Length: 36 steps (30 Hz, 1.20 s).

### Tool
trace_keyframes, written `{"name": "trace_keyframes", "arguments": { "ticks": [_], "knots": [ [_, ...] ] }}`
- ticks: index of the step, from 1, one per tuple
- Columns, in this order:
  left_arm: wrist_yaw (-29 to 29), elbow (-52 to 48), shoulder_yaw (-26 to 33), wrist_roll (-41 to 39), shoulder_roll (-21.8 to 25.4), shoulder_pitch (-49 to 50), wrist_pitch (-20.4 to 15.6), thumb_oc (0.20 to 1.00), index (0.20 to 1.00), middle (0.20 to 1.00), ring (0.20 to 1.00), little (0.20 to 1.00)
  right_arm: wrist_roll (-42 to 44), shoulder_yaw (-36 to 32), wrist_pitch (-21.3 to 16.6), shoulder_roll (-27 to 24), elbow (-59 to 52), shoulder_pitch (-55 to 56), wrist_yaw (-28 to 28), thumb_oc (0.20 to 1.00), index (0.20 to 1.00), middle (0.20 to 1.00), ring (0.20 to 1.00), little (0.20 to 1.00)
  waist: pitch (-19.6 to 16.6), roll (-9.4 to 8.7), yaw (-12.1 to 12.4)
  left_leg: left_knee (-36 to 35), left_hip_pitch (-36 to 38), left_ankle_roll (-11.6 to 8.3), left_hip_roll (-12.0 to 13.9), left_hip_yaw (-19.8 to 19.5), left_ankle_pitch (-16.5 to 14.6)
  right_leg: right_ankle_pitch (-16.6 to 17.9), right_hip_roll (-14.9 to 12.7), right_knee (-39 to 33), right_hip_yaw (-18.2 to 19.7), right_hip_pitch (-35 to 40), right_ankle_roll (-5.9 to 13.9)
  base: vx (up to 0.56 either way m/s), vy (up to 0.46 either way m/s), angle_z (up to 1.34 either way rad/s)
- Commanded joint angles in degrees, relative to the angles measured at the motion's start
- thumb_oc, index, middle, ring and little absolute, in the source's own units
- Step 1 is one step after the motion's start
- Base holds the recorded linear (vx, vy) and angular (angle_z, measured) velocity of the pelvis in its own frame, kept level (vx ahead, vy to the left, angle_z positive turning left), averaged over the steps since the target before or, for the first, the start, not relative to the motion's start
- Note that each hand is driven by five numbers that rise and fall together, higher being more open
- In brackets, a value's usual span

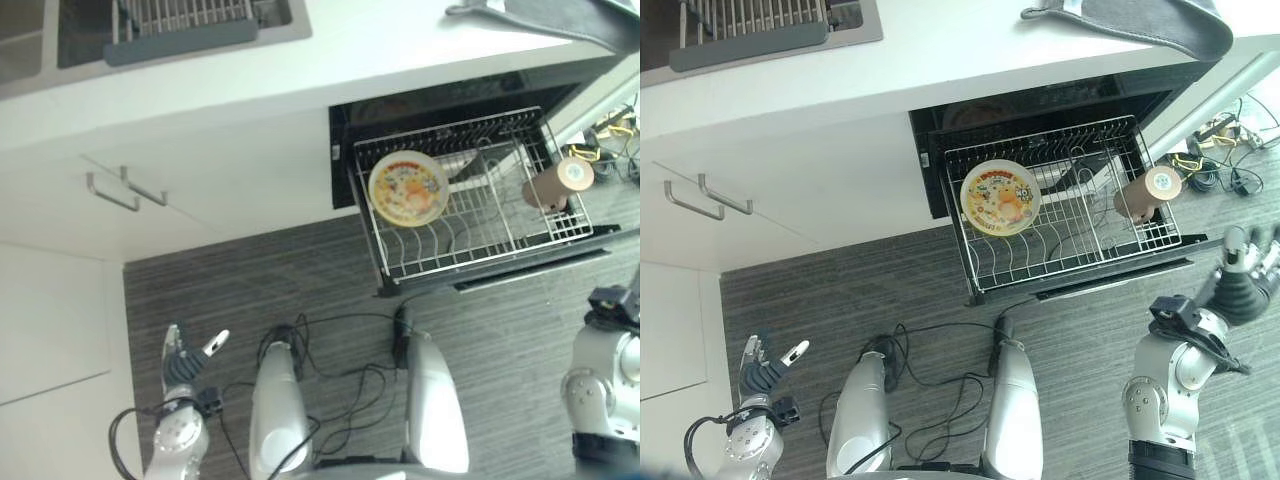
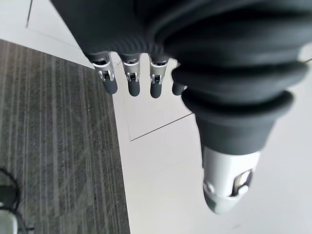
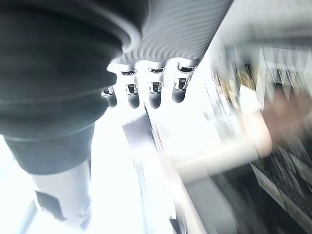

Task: Place the dishes in the dishwasher.

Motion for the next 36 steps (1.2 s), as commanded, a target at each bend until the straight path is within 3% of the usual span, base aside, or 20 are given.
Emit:
{"name": "trace_keyframes", "arguments": {
  "ticks": [1, 6, 11, 13, 15, 16, 17, 18, 21, 23, 25, 28, 36],
  "knots": [
    [0.4, -0.8, -0.7, 1.8, 3.8, 0.7, -0.9, 1.0, 1.0, 1.0, 1.0, 1.0, -1.7, -2.3, -5.6, -0.7, 1.1, -0.6, -8.9, 1.0, 1.0, 1.0, 1.0, 1.0, -1.1, 0.55, 1.2, -1.4, -2.4, -0.04, 2.0, -4.7, 2.4, -2.7, -2.9, -1.6, 0.0, 5.2, -0.61, -0.02, -0.041, 0.02],
    [-0.2, 0.5, -1.4, -0.2, 5.4, -0.6, 0.5, 1.0, 1.0, 1.0, 1.0, 1.0, 15.6, -3.5, -7.9, 0.4, 15.3, -2.6, -7.1, 1.0, 1.0, 1.0, 1.0, 1.0, -0.9, 1.77, 1.9, -1.0, -2.5, -0.46, 2.2, -5.2, 2.2, -3.0, -3.9, -1.1, -1.0, 5.4, -0.75, 0.0, -0.049, 0.02],
    [0.0, 0.3, -3.4, 0.4, 6.3, -2.9, 1.8, 1.0, 1.0, 1.0, 1.0, 1.0, 41.3, -1.6, -4.6, 2.4, 28.0, -6.6, 3.8, 1.0, 1.0, 1.0, 1.0, 1.0, -0.9, 2.89, 3.2, -1.0, -4.1, -0.6, 2.0, -5.9, 2.6, -3.1, -5.0, 0.8, -1.1, 3.0, -0.82, -0.01, -0.058, 0.06],
    [0.1, -0.1, -3.6, 0.3, 6.5, -3.2, 2.3, 1.0, 1.0, 1.0, 1.0, 1.0, 44.4, -1.0, -4.2, 2.8, 28.8, -7.0, 5.4, 1.0, 1.0, 1.0, 1.0, 1.0, -0.9, 2.99, 3.3, -1.0, -4.4, -0.59, 1.8, -6.0, 2.6, -3.2, -5.1, 1.2, -1.0, 2.4, -0.82, -0.02, -0.037, 0.14],
    [0.7, -0.5, -5.0, 0.1, 6.7, -3.9, 3.1, 1.0, 1.0, 1.0, 1.0, 1.0, 52.8, 1.0, -1.0, 4.0, 29.5, -8.4, 9.3, 1.0, 1.0, 1.0, 1.0, 1.0, -1.0, 3.43, 3.6, -1.0, -5.2, -0.56, 1.5, -6.5, 2.7, -3.6, -5.1, 2.5, -0.4, 0.8, -0.89, -0.02, -0.033, 0.09],
    [0.8, -0.5, -5.7, 0.0, 6.7, -4.2, 3.4, 1.0, 1.0, 1.0, 1.0, 1.0, 56.6, 2.0, 1.4, 4.2, 29.8, -9.0, 11.4, 0.501, 0.501, 0.501, 0.501, 0.501, -1.1, 3.64, 3.7, -0.9, -5.6, -0.53, 1.3, -6.6, 2.7, -3.7, -5.1, 3.1, -0.1, 0.1, -0.95, -0.01, -0.02, 0.04],
    [0.9, -0.8, -6.0, -0.1, 6.7, -4.2, 3.7, 1.0, 1.0, 1.0, 1.0, 1.0, 58.6, 2.8, 3.5, 4.1, 30.0, -9.5, 12.9, 0.2, 0.2, 0.2, 0.2, 0.2, -1.1, 3.81, 3.8, -1.0, -5.9, -0.44, 1.2, -6.7, 2.7, -3.8, -5.1, 3.5, 0.1, -0.5, -0.98, -0.02, -0.018, 0.08],
    [0.9, -1.2, -6.4, -0.1, 6.8, -4.2, 3.8, 1.0, 1.0, 1.0, 1.0, 1.0, 59.9, 3.9, 7.4, 3.7, 29.9, -10.4, 14.8, 0.2, 0.2, 0.2, 0.2, 0.2, -1.2, 3.95, 4.0, -1.0, -6.2, -0.41, 1.0, -6.9, 2.8, -3.8, -5.1, 3.9, 0.4, -1.2, -1.07, -0.02, -0.01, 0.09],
    [1.4, -0.4, -7.3, 0.1, 6.5, -4.2, 3.1, 1.0, 1.0, 1.0, 1.0, 1.0, 65.5, 5.8, 14.2, 2.9, 29.7, -12.1, 18.3, 0.2, 0.2, 0.2, 0.2, 0.2, -1.5, 4.05, 4.3, -1.5, -6.5, -0.48, 0.9, -7.1, 3.2, -3.9, -4.8, 4.1, 0.9, -2.1, -1.15, -0.01, -0.015, 0.03],
    [1.2, -0.5, -7.5, -0.2, 6.8, -3.9, 3.4, 1.0, 1.0, 1.0, 1.0, 1.0, 66.1, 6.6, 16.4, 2.0, 29.1, -12.8, 18.5, 0.2, 0.2, 0.2, 0.2, 0.2, -1.7, 4.16, 4.5, -1.6, -6.7, -0.49, 0.8, -7.3, 3.3, -4.0, -4.6, 4.5, 1.0, -2.6, -1.23, 0.0, -0.013, 0.02],
    [-0.1, -0.4, -7.1, -0.9, 7.6, -3.8, 3.6, 1.0, 1.0, 1.0, 1.0, 1.0, 68.2, 6.8, 23.2, 0.4, 29.6, -14.5, 19.5, 0.2, 0.2, 0.2, 0.2, 0.2, -1.7, 4.49, 4.9, -1.3, -6.6, -0.55, 0.7, -7.5, 2.8, -4.6, -4.6, 5.3, 1.2, -2.9, -1.27, 0.01, -0.019, 0.07],
    [-1.4, -0.6, -7.0, -1.2, 8.2, -3.7, 4.2, 1.0, 1.0, 1.0, 1.0, 1.0, 67.4, 6.9, 28.5, -1.9, 30.5, -17.2, 20.4, 0.2, 0.2, 0.2, 0.2, 0.2, -2.2, 4.74, 5.5, -1.4, -6.7, -0.6, 0.7, -7.7, 3.0, -4.5, -4.7, 5.5, 1.2, -3.1, -1.34, 0.01, -0.003, 0.07],
    [-4.4, -0.3, -6.4, -1.8, 10.0, -3.4, 5.8, 1.0, 1.0, 1.0, 1.0, 1.0, 52.3, 5.7, 32.3, -9.5, 34.1, -24.4, 22.8, 0.2, 0.2, 0.2, 0.2, 0.2, -2.6, 5.29, 6.8, -1.5, -5.9, -0.93, 0.7, -8.1, 2.5, -5.5, -5.1, 6.2, 0.9, -2.8, -1.16, 0.01, -0.003, 0.01]
  ]
}}
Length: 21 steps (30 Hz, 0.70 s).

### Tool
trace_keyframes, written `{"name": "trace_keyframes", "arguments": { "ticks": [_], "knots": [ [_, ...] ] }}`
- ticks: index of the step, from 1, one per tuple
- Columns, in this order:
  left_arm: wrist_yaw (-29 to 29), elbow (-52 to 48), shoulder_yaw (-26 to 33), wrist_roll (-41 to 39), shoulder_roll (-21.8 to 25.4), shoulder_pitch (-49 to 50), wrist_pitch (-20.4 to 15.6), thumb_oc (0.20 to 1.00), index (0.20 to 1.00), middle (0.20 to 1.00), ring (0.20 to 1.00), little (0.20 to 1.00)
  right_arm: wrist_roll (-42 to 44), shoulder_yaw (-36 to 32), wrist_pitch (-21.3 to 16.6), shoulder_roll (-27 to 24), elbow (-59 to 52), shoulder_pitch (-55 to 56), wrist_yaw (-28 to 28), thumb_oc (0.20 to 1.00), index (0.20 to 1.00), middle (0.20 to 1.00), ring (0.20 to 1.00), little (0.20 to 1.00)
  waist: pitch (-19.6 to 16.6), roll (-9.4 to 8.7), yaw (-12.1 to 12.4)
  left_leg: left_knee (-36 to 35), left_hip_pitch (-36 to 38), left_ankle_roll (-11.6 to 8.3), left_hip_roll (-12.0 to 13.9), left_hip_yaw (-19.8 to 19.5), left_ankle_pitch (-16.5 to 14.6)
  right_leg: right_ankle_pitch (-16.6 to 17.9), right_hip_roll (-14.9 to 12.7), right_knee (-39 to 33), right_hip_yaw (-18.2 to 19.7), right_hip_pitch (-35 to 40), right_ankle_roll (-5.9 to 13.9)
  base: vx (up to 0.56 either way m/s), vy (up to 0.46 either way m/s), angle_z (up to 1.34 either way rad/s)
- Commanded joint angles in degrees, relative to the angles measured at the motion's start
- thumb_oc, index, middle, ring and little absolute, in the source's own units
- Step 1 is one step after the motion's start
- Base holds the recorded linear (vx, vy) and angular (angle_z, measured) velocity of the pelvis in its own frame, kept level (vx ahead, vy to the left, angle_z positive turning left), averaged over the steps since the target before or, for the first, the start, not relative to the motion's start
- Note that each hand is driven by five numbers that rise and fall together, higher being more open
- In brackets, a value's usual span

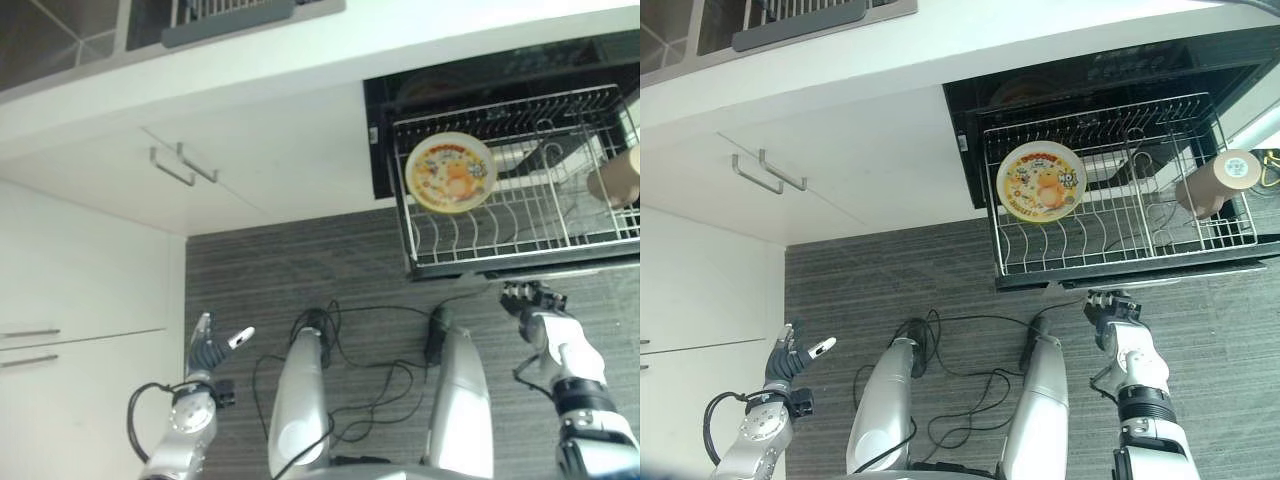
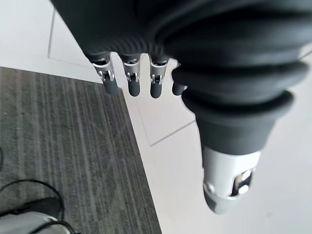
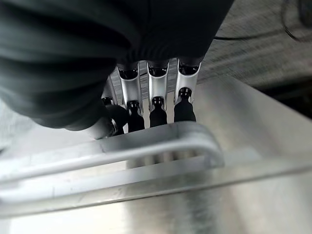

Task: Place the dishes in the dishwasher.

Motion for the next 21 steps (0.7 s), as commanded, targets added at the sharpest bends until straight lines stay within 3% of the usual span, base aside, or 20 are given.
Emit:
{"name": "trace_keyframes", "arguments": {
  "ticks": [1, 12, 21],
  "knots": [
    [-1.5, -0.8, 1.8, -1.2, 5.3, 1.0, 0.0, 1.0, 1.0, 1.0, 1.0, 1.0, -7.3, -1.3, 2.0, -3.3, -2.9, -8.2, 6.6, 0.2, 0.2, 0.2, 0.2, 0.2, -2.8, -0.64, 1.2, -2.1, -0.2, -0.63, 2.0, -4.8, -0.1, -1.5, -3.2, -4.1, 1.6, 5.4, 1.0, 0.0, 0.0, 0.0],
    [-4.5, 2.6, 1.1, 1.0, 7.3, 0.0, 2.7, 1.0, 1.0, 1.0, 1.0, 1.0, -37.6, 6.8, 6.7, -16.5, 11.5, -26.3, 5.9, 0.2, 0.2, 0.2, 0.2, 0.2, -3.4, 0.85, 3.8, -2.1, 1.1, -0.82, 1.6, -5.6, -0.3, -3.8, -3.6, -1.7, 1.4, 5.9, 0.08, 0.04, -0.004, 0.02],
    [-5.7, 6.3, 0.0, 2.0, 7.4, -0.6, 2.4, 1.0, 1.0, 1.0, 1.0, 1.0, -43.1, 16.1, 8.5, -19.9, 21.5, -40.8, 3.2, 0.2, 0.2, 0.2, 0.2, 0.2, -3.2, 3.2, 5.7, -2.8, 0.7, -1.03, 1.1, -5.8, 0.6, -6.2, -3.9, 1.8, 1.7, 4.4, -0.81, 0.06, -0.026, 0.01]
  ]
}}
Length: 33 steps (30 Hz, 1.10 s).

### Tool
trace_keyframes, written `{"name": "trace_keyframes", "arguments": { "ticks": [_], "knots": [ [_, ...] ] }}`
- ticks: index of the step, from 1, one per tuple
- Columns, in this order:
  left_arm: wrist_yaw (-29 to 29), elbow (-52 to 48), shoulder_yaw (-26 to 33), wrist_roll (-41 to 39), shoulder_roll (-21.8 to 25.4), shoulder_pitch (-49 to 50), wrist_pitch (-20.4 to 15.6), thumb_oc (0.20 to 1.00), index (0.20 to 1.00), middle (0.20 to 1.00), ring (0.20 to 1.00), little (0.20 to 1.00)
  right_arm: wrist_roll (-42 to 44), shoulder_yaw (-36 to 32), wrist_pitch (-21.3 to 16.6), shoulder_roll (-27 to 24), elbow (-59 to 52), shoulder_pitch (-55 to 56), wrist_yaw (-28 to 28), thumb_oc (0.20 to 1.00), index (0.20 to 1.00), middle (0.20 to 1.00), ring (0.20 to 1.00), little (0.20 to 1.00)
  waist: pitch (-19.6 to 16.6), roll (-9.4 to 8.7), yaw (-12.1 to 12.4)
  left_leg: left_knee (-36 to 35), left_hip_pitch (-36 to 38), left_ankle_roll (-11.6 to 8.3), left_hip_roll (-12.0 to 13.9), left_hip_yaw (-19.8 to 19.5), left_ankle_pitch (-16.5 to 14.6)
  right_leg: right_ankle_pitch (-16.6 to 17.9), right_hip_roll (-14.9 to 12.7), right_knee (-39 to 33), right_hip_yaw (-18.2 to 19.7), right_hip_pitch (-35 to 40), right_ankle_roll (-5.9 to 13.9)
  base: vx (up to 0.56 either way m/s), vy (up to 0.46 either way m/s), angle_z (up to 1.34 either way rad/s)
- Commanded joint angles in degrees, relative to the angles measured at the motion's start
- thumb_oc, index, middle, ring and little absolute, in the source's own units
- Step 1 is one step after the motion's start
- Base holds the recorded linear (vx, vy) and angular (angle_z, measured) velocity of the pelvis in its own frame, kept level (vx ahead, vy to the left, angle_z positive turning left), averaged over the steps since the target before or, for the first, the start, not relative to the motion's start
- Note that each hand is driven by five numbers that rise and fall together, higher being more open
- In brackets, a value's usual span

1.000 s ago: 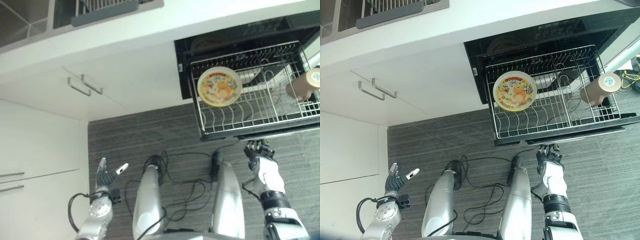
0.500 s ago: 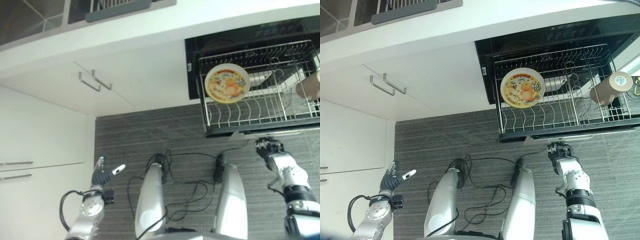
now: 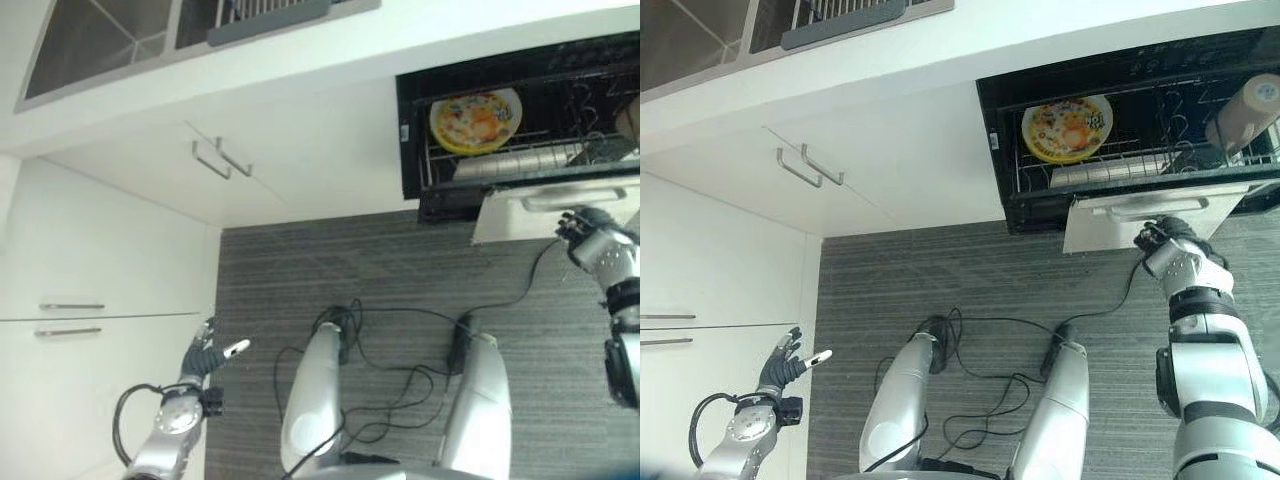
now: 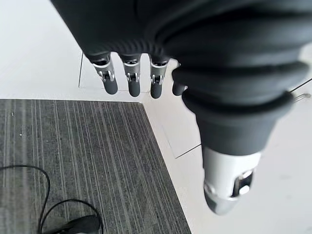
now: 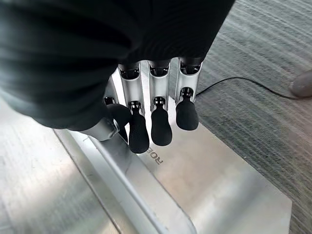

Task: Place the dishes in the dishwasher.

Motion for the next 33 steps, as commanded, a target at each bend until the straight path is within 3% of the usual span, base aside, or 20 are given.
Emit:
{"name": "trace_keyframes", "arguments": {
  "ticks": [1, 6, 9, 13, 18, 20, 25, 26, 33],
  "knots": [
    [-0.4, 3.1, 0.7, 2.2, 3.8, 0.5, -1.5, 1.0, 1.0, 1.0, 1.0, 1.0, -1.6, 1.1, -3.7, -2.1, -2.4, -9.6, 1.1, 0.2, 0.2, 0.2, 0.2, 0.2, -3.6, -1.51, 2.4, -3.8, 0.3, -1.07, 2.0, -5.7, 0.7, -6.0, -2.7, 0.4, 1.6, 4.2, -0.54, 0.12, -0.024, 0.02],
    [-1.4, 3.7, 0.3, 2.9, 4.2, 1.1, -1.5, 1.0, 1.0, 1.0, 1.0, 1.0, -5.7, 4.4, -3.6, -3.9, 1.5, -14.7, 0.9, 0.2, 0.2, 0.2, 0.2, 0.2, -3.8, 0.7, 3.8, -5.0, 0.0, -1.28, 1.0, -6.3, 2.0, -7.8, -3.6, 3.0, 1.8, 3.6, -0.91, 0.1, -0.004, 0.12],
    [-0.6, 8.1, 0.7, 1.2, 3.5, 2.5, -2.6, 1.0, 1.0, 1.0, 1.0, 1.0, -8.3, 6.5, -4.6, -6.0, 4.9, -19.5, -0.3, 0.2, 0.2, 0.2, 0.2, 0.2, -4.0, 3.39, 6.0, -11.1, 1.1, -1.83, -1.2, -7.9, 6.6, -8.9, -4.6, 3.4, 0.6, 4.8, -0.92, 0.1, 0.021, 0.1],
    [-2.0, 13.3, 1.3, 2.9, 1.5, 4.9, -4.1, 1.0, 1.0, 1.0, 1.0, 1.0, -11.5, 8.5, -5.8, -8.3, 6.0, -23.6, -2.0, 0.2, 0.2, 0.2, 0.2, 0.2, -4.7, 5.49, 8.6, -18.2, 3.8, -2.18, -2.8, -9.9, 11.6, -10.3, -5.5, 3.1, -2.2, 8.0, -1.46, 0.09, 0.04, 0.3],
    [-3.8, 18.1, 2.6, 5.9, 1.6, 7.1, -4.1, 1.0, 1.0, 1.0, 1.0, 1.0, -16.8, 13.6, -6.5, -10.9, 7.7, -30.8, -1.1, 0.2, 0.2, 0.2, 0.2, 0.2, -5.7, 6.83, 10.7, -20.4, 5.6, -2.23, -4.1, -11.1, 13.6, -12.2, -6.6, 5.4, -4.6, 9.7, -2.43, 0.09, 0.029, 0.31],
    [-4.1, 18.6, 3.0, 6.7, 2.1, 7.6, -3.4, 1.0, 1.0, 1.0, 1.0, 1.0, -19.8, 15.9, -5.0, -11.7, 7.6, -32.5, 0.0, 0.2, 0.2, 0.2, 0.2, 0.2, -6.1, 6.45, 10.9, -20.3, 6.5, -2.4, -4.6, -10.9, 12.5, -14.1, -7.1, 6.2, -4.9, 10.6, -2.27, 0.14, 0.014, 0.26],
    [-5.2, 19.9, 4.9, 9.6, 3.0, 9.3, -3.9, 1.0, 1.0, 1.0, 1.0, 1.0, -22.0, 21.3, -5.1, -14.6, 7.8, -37.1, 3.3, 0.2, 0.2, 0.2, 0.2, 0.2, -6.6, 6.58, 11.4, -20.7, 7.8, -1.99, -5.5, -10.9, 13.0, -13.9, -7.5, 6.4, -6.1, 12.0, -2.51, 0.03, 0.057, 0.1],
    [-5.4, 16.0, 4.8, 10.1, 4.4, 10.4, -0.8, 1.0, 1.0, 1.0, 1.0, 1.0, -22.7, 22.0, -4.9, -16.0, 7.9, -38.6, 3.2, 0.2, 0.2, 0.2, 0.2, 0.2, -7.0, 6.33, 12.2, -20.7, 8.0, -1.87, -5.9, -10.8, 12.9, -13.6, -7.9, 6.0, -7.2, 13.1, -2.53, -0.01, -0.005, 0.08],
    [-8.2, 10.1, 6.5, 11.4, 8.0, 13.0, 1.1, 1.0, 1.0, 1.0, 1.0, 1.0, -21.7, 23.0, -4.3, -19.9, 10.7, -39.7, 5.3, 0.2, 0.2, 0.2, 0.2, 0.2, -7.7, 5.62, 13.8, -20.0, 8.3, -1.79, -6.4, -11.1, 13.2, -12.7, -8.4, 4.4, -10.0, 16.1, -2.32, -0.02, -0.039, 0.06]
  ]
}}
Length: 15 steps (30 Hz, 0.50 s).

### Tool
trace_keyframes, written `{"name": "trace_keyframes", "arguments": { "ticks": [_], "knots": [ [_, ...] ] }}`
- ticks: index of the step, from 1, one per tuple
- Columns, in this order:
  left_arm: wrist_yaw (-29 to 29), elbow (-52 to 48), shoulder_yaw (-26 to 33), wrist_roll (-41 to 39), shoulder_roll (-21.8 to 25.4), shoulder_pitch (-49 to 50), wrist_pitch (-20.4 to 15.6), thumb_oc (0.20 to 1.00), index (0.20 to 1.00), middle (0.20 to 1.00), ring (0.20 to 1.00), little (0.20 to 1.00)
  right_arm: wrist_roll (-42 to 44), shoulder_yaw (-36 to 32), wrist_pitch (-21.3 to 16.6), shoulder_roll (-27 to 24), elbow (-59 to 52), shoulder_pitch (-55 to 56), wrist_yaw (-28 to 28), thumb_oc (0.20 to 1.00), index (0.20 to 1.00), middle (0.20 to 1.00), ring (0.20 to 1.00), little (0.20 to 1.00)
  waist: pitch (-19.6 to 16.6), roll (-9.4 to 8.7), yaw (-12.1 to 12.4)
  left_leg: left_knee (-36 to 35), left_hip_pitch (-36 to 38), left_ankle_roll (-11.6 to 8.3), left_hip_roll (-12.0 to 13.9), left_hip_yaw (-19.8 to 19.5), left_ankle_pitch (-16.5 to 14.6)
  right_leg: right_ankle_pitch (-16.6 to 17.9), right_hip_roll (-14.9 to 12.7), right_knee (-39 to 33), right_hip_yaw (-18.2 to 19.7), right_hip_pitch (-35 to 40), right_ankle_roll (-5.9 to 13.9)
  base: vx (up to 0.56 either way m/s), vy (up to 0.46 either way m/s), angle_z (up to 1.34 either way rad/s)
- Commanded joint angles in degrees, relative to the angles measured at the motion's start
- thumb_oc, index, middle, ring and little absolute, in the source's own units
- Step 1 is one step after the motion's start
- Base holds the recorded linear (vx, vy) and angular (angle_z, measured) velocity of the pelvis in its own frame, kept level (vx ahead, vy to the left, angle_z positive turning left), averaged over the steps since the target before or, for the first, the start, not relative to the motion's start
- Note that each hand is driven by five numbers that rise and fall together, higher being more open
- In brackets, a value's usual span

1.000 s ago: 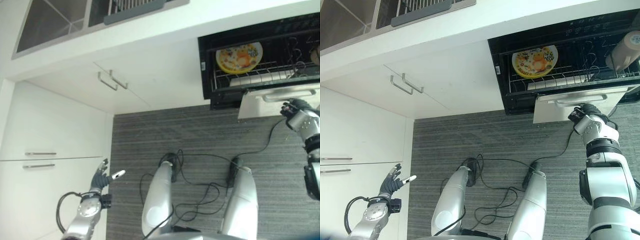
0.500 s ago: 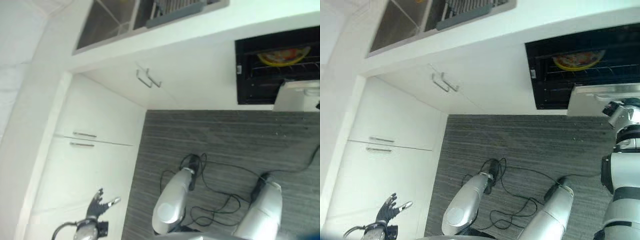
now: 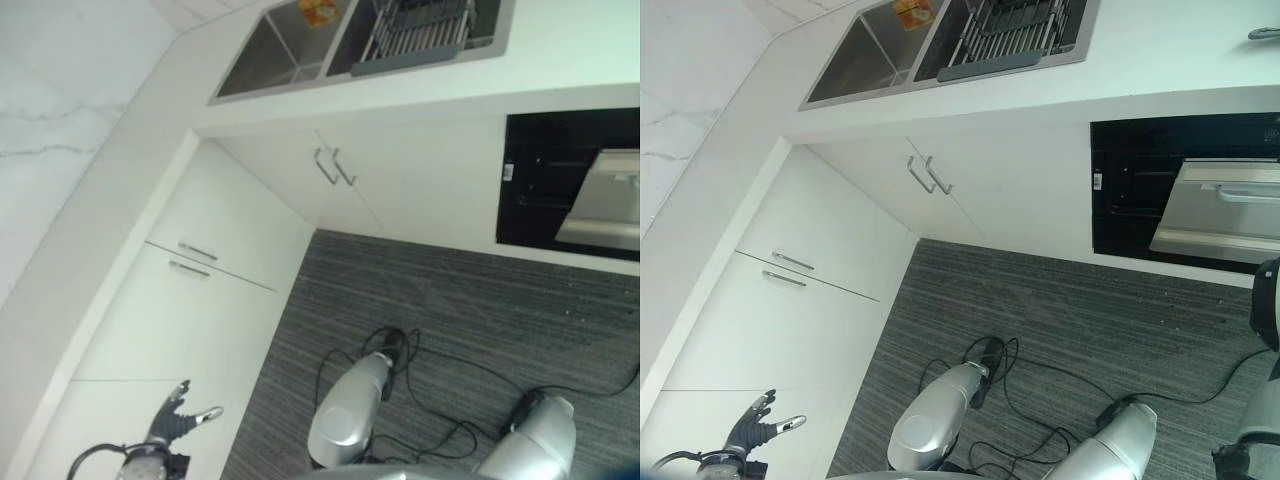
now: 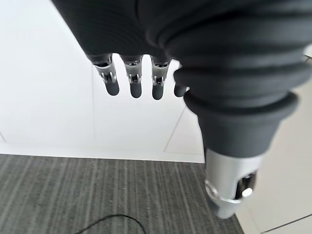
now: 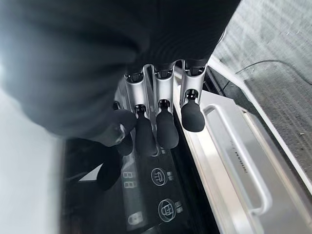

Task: Place the dishes in the dishwasher.

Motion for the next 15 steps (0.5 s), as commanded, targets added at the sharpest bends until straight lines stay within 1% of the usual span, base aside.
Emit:
{"name": "trace_keyframes", "arguments": {
  "ticks": [1, 4, 6, 7, 9, 10, 12, 14, 15],
  "knots": [
    [-1.4, 0.6, 1.4, 1.8, 5.7, 2.7, 0.7, 1.0, 1.0, 1.0, 1.0, 1.0, 0.0, 3.7, -7.7, -2.9, -8.5, -7.2, 1.9, 0.2, 0.2, 0.2, 0.2, 0.2, -3.1, -1.95, 3.4, -4.7, -1.6, 0.8, 1.7, -1.6, 4.5, -5.9, 1.6, -0.9, -1.9, 9.1, -3.13, -0.04, -0.043, -0.07],
    [-1.9, -1.6, 2.0, 1.3, 6.8, 2.9, 1.6, 1.0, 1.0, 1.0, 1.0, 1.0, 0.2, 2.2, -7.1, -3.2, -8.6, -5.1, 2.3, 0.2, 0.2, 0.2, 0.2, 0.2, -2.8, -2.38, 3.4, -4.4, -1.7, 0.88, 1.9, -1.7, 4.6, -5.3, 2.0, -1.9, -2.5, 10.0, -3.0, -0.05, -0.056, 0.13],
    [-2.1, -3.2, 2.5, 0.5, 7.7, 2.2, 2.2, 1.0, 1.0, 1.0, 1.0, 1.0, 0.2, 0.0, -6.5, -2.5, -9.0, -1.8, 1.2, 0.2, 0.2, 0.2, 0.2, 0.2, -2.4, -3.22, 3.6, -4.1, -2.0, 1.02, 2.2, -1.7, 4.5, -4.4, 2.5, -3.6, -3.2, 11.0, -2.73, -0.1, -0.102, 0.06],
    [-1.9, -4.2, 2.0, -0.1, 7.8, 1.1, 2.5, 1.0, 1.0, 1.0, 1.0, 1.0, 0.9, -2.5, -5.5, -0.6, -9.5, 2.6, 0.9, 0.2, 0.2, 0.2, 0.2, 0.2, -1.8, -3.79, 3.3, -4.0, -2.0, 1.1, 2.6, -1.5, 4.6, -3.6, 3.2, -5.1, -3.5, 11.7, -2.55, -0.12, -0.08, 0.06],
    [-1.1, -5.3, 1.6, -0.6, 7.6, 0.4, 2.5, 1.0, 1.0, 1.0, 1.0, 1.0, 1.8, -5.1, -6.1, 1.1, -11.1, 7.1, 0.2, 0.2, 0.2, 0.2, 0.2, 0.2, -1.2, -4.22, 3.0, -3.8, -2.0, 1.36, 2.9, -1.4, 4.4, -3.0, 3.7, -6.5, -3.8, 12.6, -2.44, -0.1, -0.041, -0.02],
    [-0.2, -7.0, 1.5, -1.1, 7.6, 0.0, 3.1, 1.0, 1.0, 1.0, 1.0, 1.0, 4.4, -7.7, -7.3, 2.4, -13.3, 11.3, -1.1, 0.2, 0.2, 0.2, 0.2, 0.2, -0.8, -4.67, 2.7, -3.7, -1.8, 1.48, 3.2, -1.3, 4.2, -2.4, 4.2, -8.0, -3.9, 13.4, -2.28, -0.09, -0.032, -0.06],
    [1.4, -8.3, 1.3, -2.5, 7.5, -0.9, 3.9, 1.0, 1.0, 1.0, 1.0, 1.0, 4.2, -11.6, -9.7, 5.5, -16.8, 17.6, -2.8, 0.2, 0.2, 0.2, 0.2, 0.2, -0.1, -5.39, 2.0, -3.7, -1.8, 1.61, 3.7, -1.1, 4.0, -1.6, 5.0, -10.0, -3.9, 14.3, -2.02, -0.1, -0.032, -0.06],
    [3.8, -10.1, 1.4, -4.3, 7.1, -2.5, 4.3, 1.0, 1.0, 1.0, 1.0, 1.0, 4.7, -15.8, -14.0, 9.5, -22.5, 26.3, -5.7, 0.2, 0.2, 0.2, 0.2, 0.2, 1.0, -6.69, 0.8, -3.5, -1.9, 1.99, 4.3, -0.6, 3.6, -0.1, 6.4, -13.3, -3.8, 15.6, -1.57, -0.13, -0.045, -0.31],
    [4.2, -10.6, 1.4, -4.7, 7.0, -3.1, 4.1, 1.0, 1.0, 1.0, 1.0, 1.0, 4.3, -17.3, -15.5, 10.6, -24.4, 29.2, -5.9, 0.2, 0.2, 0.2, 0.2, 0.2, 1.3, -7.11, 0.3, -3.5, -2.0, 2.08, 4.6, -0.4, 3.5, 0.5, 6.9, -14.7, -3.8, 16.1, -1.46, -0.12, -0.023, -0.12]
  ]
}}
